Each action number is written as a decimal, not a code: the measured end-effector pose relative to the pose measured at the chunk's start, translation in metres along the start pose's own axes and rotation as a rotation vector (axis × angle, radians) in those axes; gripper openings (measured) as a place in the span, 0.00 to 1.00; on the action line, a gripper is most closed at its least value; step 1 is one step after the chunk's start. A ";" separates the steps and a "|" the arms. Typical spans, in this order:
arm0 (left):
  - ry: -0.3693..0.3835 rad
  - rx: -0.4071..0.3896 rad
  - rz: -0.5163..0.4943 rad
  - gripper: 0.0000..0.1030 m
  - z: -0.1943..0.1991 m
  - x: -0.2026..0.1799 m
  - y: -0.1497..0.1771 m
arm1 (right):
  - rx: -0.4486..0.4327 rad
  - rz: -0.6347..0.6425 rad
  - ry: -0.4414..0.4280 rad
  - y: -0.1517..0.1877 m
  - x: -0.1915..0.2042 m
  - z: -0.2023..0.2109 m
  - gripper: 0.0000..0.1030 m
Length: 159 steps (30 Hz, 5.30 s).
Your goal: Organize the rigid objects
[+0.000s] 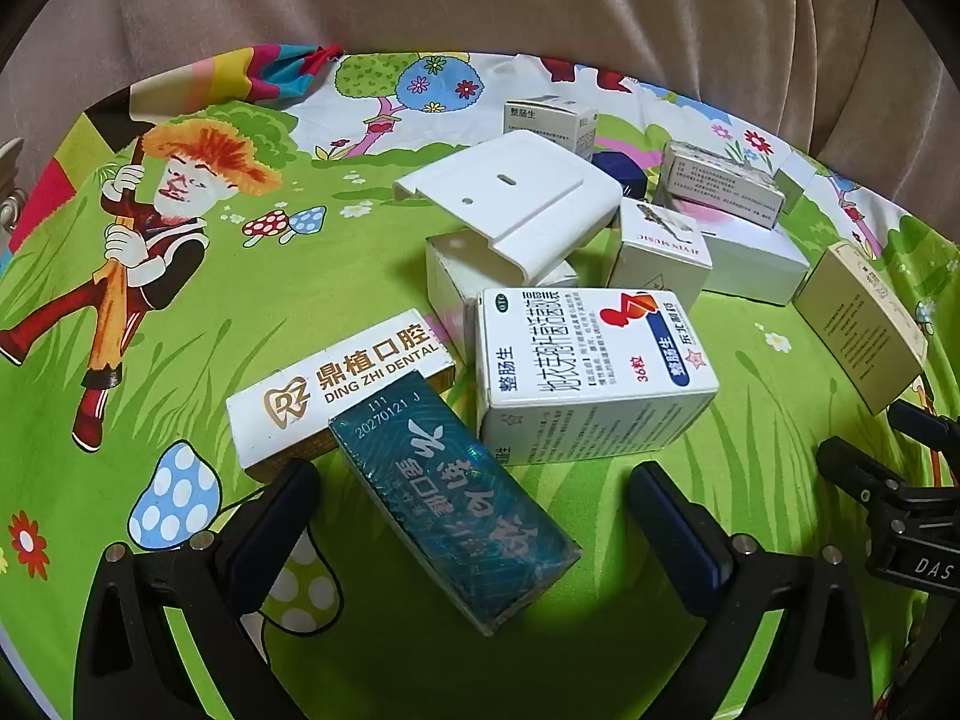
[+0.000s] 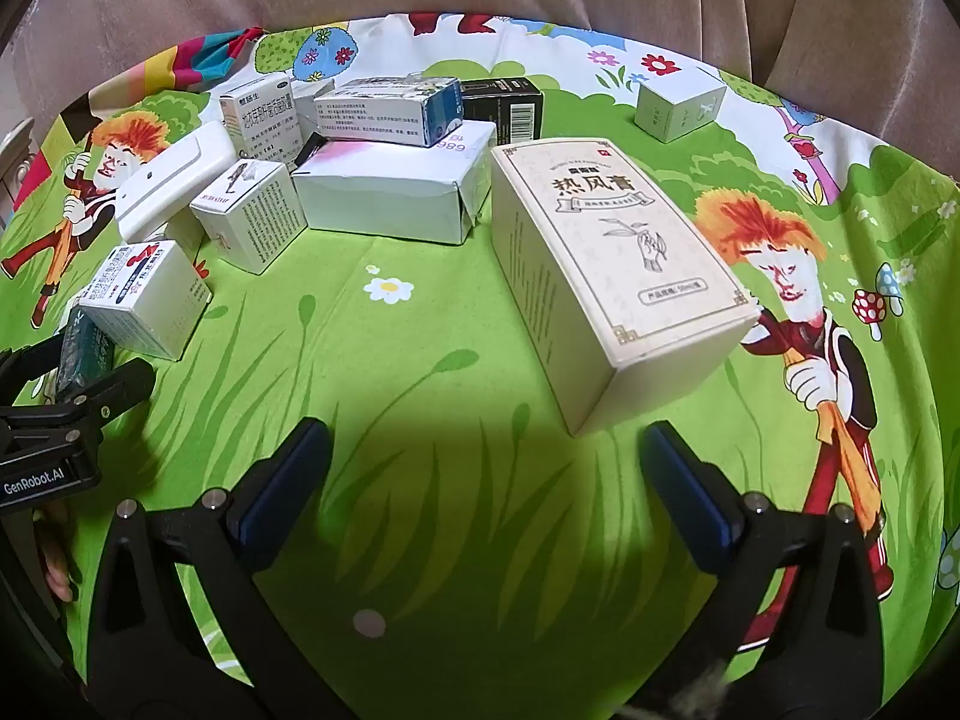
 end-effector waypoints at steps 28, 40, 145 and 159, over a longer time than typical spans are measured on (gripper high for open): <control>0.000 -0.003 0.000 1.00 0.000 0.000 0.000 | -0.001 0.000 0.000 0.000 0.000 0.000 1.00; 0.000 -0.003 0.000 1.00 0.000 0.000 0.000 | -0.001 0.000 0.000 0.000 0.000 0.000 1.00; 0.022 -0.274 -0.027 0.33 0.125 -0.002 0.010 | -0.318 0.129 -0.287 0.027 0.043 0.133 0.43; 0.020 -0.965 -0.111 0.33 0.336 -0.051 -0.050 | -1.129 0.102 0.007 0.000 0.030 0.358 0.43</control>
Point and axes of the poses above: each gripper's, at about its wrist camera, not at the fingertips, and z roughly against the way its jaws point, x to its left, y to its underside, the point moved 2 cm from there along -z, roughly the way its jaws point, and after that the axes turned 11 degrees about -x, right-handed, at the moved point
